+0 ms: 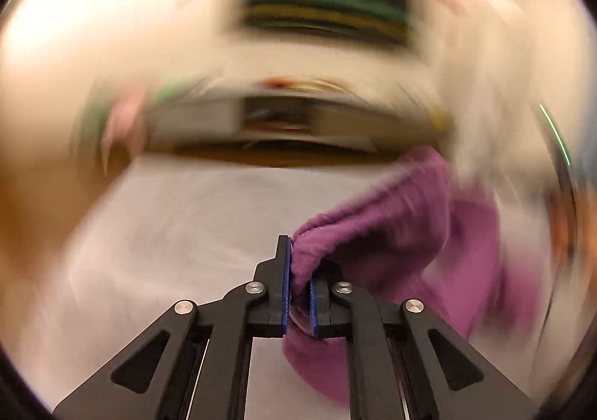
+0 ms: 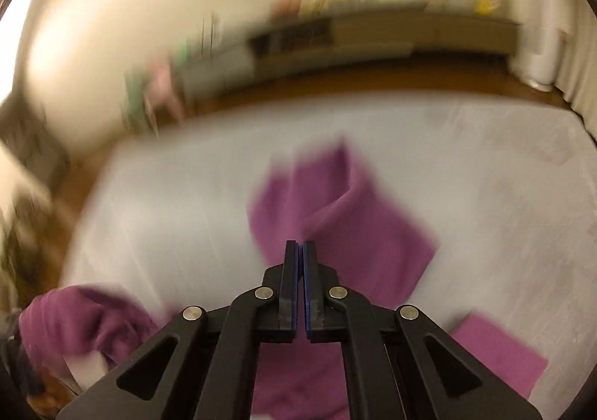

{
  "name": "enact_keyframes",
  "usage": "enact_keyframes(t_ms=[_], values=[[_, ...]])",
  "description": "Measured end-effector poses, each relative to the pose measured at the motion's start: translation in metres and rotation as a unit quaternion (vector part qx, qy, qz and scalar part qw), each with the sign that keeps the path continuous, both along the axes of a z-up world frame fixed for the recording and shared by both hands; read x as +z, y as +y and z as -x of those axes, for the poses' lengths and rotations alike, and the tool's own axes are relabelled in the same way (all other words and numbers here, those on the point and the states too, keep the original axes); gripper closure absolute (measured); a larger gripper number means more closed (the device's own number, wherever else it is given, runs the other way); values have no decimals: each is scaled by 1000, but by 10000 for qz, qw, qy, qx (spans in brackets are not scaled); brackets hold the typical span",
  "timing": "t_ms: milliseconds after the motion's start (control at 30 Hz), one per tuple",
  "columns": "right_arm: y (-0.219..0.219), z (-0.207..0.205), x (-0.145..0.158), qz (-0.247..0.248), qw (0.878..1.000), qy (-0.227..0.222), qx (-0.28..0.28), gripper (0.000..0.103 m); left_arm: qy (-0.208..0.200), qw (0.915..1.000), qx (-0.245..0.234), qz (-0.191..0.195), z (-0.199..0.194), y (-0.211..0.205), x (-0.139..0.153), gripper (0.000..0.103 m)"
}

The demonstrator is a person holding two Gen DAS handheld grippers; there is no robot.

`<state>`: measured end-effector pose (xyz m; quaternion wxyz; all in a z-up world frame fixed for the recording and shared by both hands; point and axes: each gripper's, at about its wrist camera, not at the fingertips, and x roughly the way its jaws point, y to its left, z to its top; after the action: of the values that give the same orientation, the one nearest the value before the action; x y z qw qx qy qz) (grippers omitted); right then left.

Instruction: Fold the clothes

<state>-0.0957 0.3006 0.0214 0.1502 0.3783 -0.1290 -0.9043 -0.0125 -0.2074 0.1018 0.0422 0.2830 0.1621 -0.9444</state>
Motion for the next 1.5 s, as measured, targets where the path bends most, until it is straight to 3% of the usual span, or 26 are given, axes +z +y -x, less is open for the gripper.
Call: enact_keyframes(t_ms=[33,67,167,200,233,267,300,333,500,567,633,667,700,733,767,833,933,967,1000,1033,1133,1267,1333,1400,1433,1500], values=[[10,1,9,-4,9996,165,-231,100,-60,9964,504,-682,7,-48,-9,96],[16,7,13,-122,9991,204,-351,100,-251,9912,673,-1113,16,-79,-27,96],[16,23,-13,-616,9971,-356,-254,96,-1035,9748,894,-1764,28,-109,-83,95],[16,20,-25,-751,9956,-536,-182,88,-1370,9645,989,-2028,26,-112,-101,95],[14,13,-37,-772,9947,-685,-38,82,-1418,9596,943,-2242,24,-112,-106,95],[10,5,-47,-698,9945,-771,115,62,-1369,9567,811,-2437,22,-110,-106,91],[7,-5,-57,-582,9944,-832,282,40,-1319,9573,791,-2449,22,-106,-103,88],[1,-13,-67,-457,9941,-880,446,34,-1192,9608,780,-2377,22,-102,-95,85],[-33,2,-90,-575,9895,-1107,724,29,-874,9767,433,-1910,26,-79,-71,44],[-44,20,-101,-861,9876,-1230,469,28,-834,9809,136,-1753,34,-65,-66,43],[-48,37,-113,-960,9843,-1440,334,28,-704,9861,-188,-1490,44,-50,-56,38],[-52,43,-120,-979,9823,-1543,409,42,-698,9868,-367,-1412,53,-40,-56,35],[-59,47,-126,-1072,9790,-1651,529,79,-726,9859,-621,-1371,61,-29,-57,35],[-68,51,-130,-1255,9745,-1737,663,93,-836,9833,-873,-1359,71,-16,-63,35],[-76,52,-126,-1410,9729,-1663,771,94,-986,9814,-1012,-1298,79,-4,-69,35],[-85,49,-94,-1536,9791,-1039,839,97,-1178,9809,-1131,-1060,82,16,-75,35],[-55,40,-22,-817,9966,100,4,97,-1353,9839,-1072,-459,80,42,-85,35],[-46,41,-14,-806,9961,220,-281,97,-1376,9846,-1031,-324,82,47,-89,39],[-35,43,-11,-809,9945,242,-614,97,-1342,9852,-1036,-248,84,52,-91,75],[-24,46,-16,-783,9930,126,-874,96,-1366,9853,-1026,-97,85,56,-95,101],[-6,46,-56,-921,9895,-717,-849,83,-1331,9863,-971,-20,79,59,-92,100],[8,-9,-82,-704,9915,-1028,-381,55,-892,9910,-825,-553,43,47,-61,101],[10,-51,-89,-769,9919,-1003,138,45,-522,9912,-741,-969,-6,34,-34,101],[14,-86,-94,-1169,9874,-900,569,33,-130,9937,-578,-955,-73,27,-12,101],[15,-97,-97,-1425,9837,-855,681,31,-109,9945,-446,-938,-99,24,-11,101],[31,-120,-111,-2091,9719,-760,766,30,-544,9925,-151,-1086,-147,21,-30,101]])
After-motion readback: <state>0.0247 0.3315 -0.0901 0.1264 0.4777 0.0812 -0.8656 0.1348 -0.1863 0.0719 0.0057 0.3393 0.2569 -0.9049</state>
